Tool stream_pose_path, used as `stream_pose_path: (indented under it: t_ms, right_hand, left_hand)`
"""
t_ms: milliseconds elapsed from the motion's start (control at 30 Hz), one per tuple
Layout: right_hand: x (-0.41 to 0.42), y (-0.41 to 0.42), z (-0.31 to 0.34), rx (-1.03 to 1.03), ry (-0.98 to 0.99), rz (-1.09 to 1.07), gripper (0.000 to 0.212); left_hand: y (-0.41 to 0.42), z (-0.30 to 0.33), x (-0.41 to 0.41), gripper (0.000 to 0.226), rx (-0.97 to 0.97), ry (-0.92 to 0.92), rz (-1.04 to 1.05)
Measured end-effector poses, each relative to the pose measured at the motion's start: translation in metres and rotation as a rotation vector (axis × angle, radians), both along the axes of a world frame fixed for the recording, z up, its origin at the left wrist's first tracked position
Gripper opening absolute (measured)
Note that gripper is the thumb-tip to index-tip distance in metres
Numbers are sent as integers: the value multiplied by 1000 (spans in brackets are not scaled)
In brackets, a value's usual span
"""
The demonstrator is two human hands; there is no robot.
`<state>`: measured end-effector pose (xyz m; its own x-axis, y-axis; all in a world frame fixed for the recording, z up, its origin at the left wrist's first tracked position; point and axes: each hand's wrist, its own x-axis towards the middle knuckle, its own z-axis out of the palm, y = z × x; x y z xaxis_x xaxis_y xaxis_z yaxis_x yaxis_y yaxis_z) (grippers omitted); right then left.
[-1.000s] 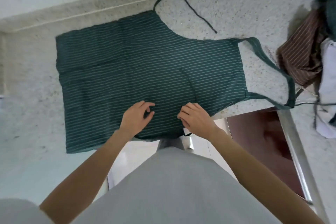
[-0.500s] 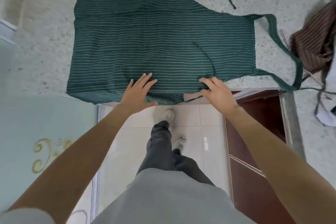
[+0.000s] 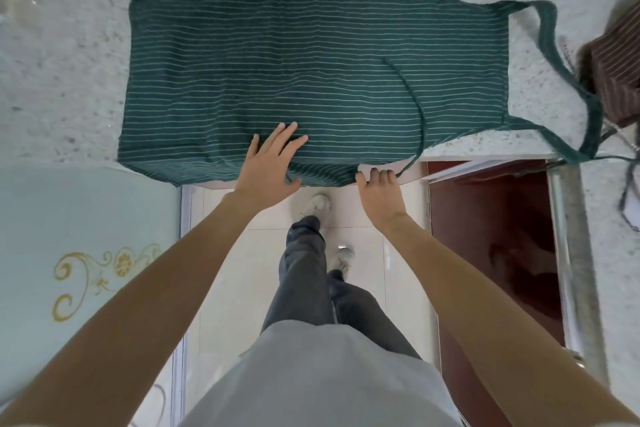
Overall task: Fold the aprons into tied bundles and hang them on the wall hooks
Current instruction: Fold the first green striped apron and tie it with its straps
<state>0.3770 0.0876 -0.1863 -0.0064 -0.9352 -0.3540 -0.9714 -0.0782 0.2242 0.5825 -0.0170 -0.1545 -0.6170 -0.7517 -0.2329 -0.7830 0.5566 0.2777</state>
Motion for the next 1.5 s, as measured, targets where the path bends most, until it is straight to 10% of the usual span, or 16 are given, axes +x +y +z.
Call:
stream_pose_path:
  t_ms: [367, 667, 1000, 1233, 1500]
  right_hand:
    - [3, 16, 56, -561, -666, -74, 10]
    - [9, 16, 97, -208, -1002, -321, 33]
    - [-11, -2, 113, -230, -1045, -408, 18]
    - [-20, -13, 125, -202, -1047, -367, 36]
    - [-35, -96, 154, -423, -813, -304, 30]
  left_hand:
    - [57, 11, -22, 51, -94, 199, -45]
    - [74, 36, -30, 21, 68, 321, 223]
    - [66, 56, 39, 17, 220, 145, 232]
    - [62, 65, 125, 22, 31, 121, 652]
    - [-33, 120, 120, 26, -263, 230, 626]
